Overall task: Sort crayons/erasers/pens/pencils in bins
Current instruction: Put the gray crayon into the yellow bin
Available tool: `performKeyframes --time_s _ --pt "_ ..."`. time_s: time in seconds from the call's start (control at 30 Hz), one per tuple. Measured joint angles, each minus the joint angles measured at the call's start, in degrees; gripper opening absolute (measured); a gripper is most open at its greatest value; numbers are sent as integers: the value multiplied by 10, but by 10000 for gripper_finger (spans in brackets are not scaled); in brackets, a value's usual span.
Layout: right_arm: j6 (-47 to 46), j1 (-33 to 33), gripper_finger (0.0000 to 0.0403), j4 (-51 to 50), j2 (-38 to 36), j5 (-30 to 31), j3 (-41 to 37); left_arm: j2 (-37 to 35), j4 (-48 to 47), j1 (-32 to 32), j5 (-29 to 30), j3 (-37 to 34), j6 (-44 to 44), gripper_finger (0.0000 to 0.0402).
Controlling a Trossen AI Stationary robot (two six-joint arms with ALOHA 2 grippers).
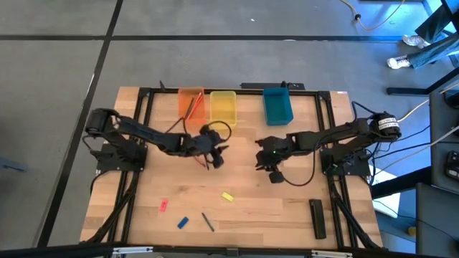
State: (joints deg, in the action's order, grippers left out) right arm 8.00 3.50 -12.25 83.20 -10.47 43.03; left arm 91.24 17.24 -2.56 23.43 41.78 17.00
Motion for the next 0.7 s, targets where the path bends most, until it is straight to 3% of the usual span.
performKeyframes --time_s 0.17,0.27,0.37,0.53,0.7 --pt "17 11 74 -97 0 3 0 53 49 -24 0 1 -6 114" --pt "29 17 102 -140 0 9 0 73 56 -34 0 6 3 114" --pt "39 22 137 -157 0 60 0 98 97 -42 1 17 4 114" --pt "154 21 175 -207 0 137 0 146 129 -51 1 53 -15 114" --pt "241 20 176 -217 3 136 0 158 130 -58 16 75 -41 114"
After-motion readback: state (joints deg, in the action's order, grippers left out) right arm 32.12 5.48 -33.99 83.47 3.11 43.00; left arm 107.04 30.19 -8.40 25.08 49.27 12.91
